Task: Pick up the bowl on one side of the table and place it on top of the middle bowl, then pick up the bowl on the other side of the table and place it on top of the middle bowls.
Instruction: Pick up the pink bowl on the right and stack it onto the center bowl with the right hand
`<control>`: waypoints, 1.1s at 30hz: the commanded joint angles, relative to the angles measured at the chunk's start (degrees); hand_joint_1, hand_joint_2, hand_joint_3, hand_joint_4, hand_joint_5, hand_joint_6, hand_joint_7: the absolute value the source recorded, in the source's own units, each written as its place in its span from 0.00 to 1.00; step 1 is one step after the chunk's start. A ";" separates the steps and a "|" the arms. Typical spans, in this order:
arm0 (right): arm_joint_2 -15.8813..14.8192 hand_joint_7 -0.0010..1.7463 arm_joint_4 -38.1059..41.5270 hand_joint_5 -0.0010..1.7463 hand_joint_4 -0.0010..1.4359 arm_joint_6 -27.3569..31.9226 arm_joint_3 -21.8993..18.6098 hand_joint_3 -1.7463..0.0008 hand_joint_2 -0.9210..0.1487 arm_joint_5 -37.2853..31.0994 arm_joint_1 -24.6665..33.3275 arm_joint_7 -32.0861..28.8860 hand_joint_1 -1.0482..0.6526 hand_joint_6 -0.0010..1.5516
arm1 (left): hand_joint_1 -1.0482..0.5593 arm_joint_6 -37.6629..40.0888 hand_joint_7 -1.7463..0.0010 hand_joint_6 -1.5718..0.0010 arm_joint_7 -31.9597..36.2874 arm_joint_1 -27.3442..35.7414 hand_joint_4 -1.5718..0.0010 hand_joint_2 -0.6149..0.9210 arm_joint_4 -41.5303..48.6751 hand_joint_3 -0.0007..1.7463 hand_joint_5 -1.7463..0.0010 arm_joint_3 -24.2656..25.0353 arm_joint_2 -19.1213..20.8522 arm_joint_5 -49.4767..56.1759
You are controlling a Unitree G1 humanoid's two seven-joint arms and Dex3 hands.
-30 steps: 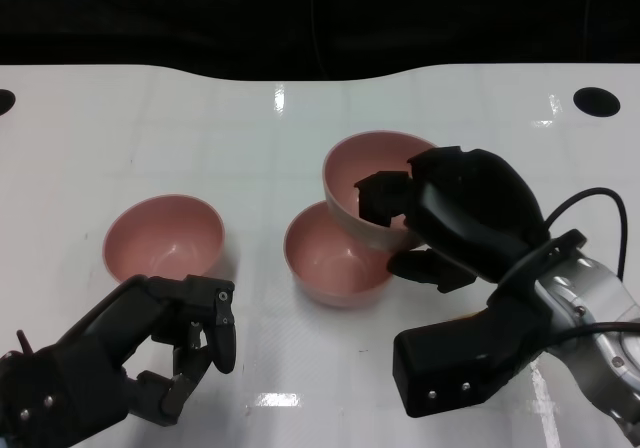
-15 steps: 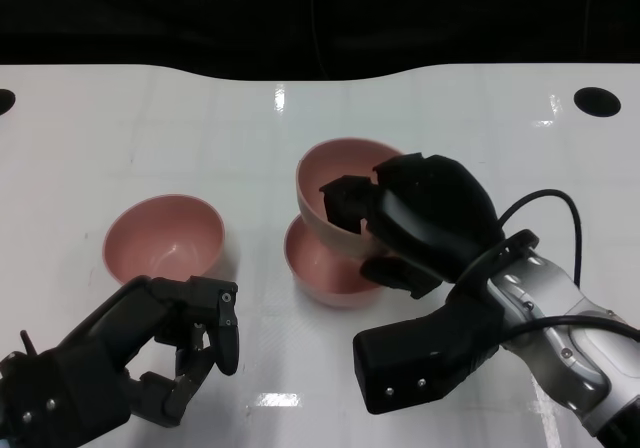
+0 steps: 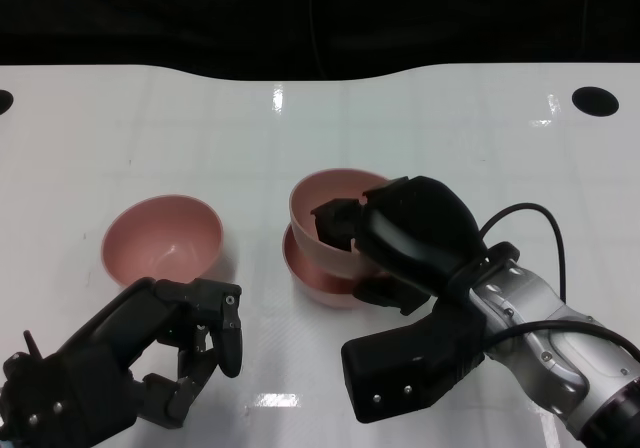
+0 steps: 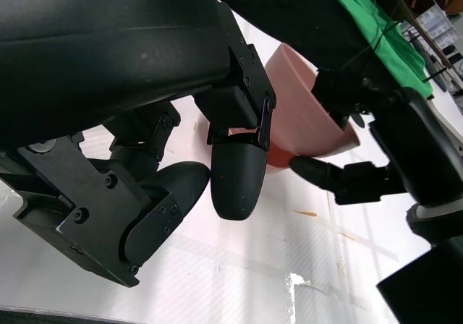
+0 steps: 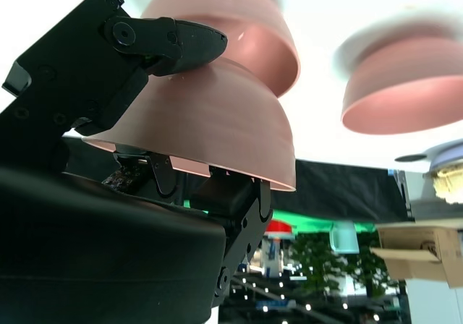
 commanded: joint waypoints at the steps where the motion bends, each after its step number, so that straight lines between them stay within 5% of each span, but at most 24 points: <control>1: 0.31 0.79 1.82 1.00 0.60 0.37 0.32 0.52 0.37 0.25 -1.60 -0.75 0.48 0.50 | 0.58 0.60 0.10 0.48 0.45 -0.31 0.43 0.60 -0.62 0.86 0.00 0.01 0.40 0.25; 5: 0.75 0.59 4.88 0.99 0.59 -0.76 0.80 0.55 0.36 -0.16 -2.17 -4.17 0.48 0.58 | 0.59 0.89 0.09 0.48 0.36 -0.39 0.43 0.60 -1.11 0.86 0.00 -0.12 0.27 0.21; 10: 0.90 0.48 7.80 0.87 0.62 -1.89 1.45 0.57 0.32 -0.42 -2.89 -7.13 0.46 0.62 | 0.60 0.66 0.10 0.48 0.01 -0.44 0.43 0.60 -1.12 0.86 0.00 -0.14 0.20 -0.13; 13: 1.11 0.21 10.05 0.55 0.61 -1.57 2.45 0.82 0.11 -1.28 -3.56 -8.96 0.41 0.63 | 0.59 0.60 0.10 0.48 0.11 -0.53 0.43 0.59 -1.10 0.86 0.00 -0.20 0.25 0.19; 17: 1.16 0.10 10.34 0.47 0.54 -0.69 2.88 0.92 0.02 -1.20 -3.82 -7.77 0.38 0.61 | 0.59 0.69 0.10 0.48 0.10 -0.46 0.44 0.59 -1.21 0.86 0.00 -0.20 0.20 0.11; 19: 1.19 0.04 10.19 0.35 0.48 -0.15 2.98 0.96 0.00 -0.79 -3.74 -6.07 0.37 0.53 | 0.60 0.55 0.10 0.48 0.02 -0.48 0.43 0.59 -1.09 0.86 0.00 -0.21 0.15 -0.04; 23: 1.18 0.00 10.31 0.26 0.39 0.46 3.27 0.96 0.00 -0.76 -3.56 -4.86 0.31 0.45 | 0.60 0.24 0.10 0.48 -0.17 -0.48 0.44 0.60 -1.17 0.85 0.00 -0.23 0.23 -0.17; 33: 0.60 0.00 10.21 0.24 0.36 0.77 4.51 0.94 0.00 -0.96 -3.29 -4.41 0.28 0.42 | 0.60 0.10 0.10 0.49 -0.24 -0.41 0.45 0.62 -1.23 0.82 0.01 -0.08 0.51 -0.12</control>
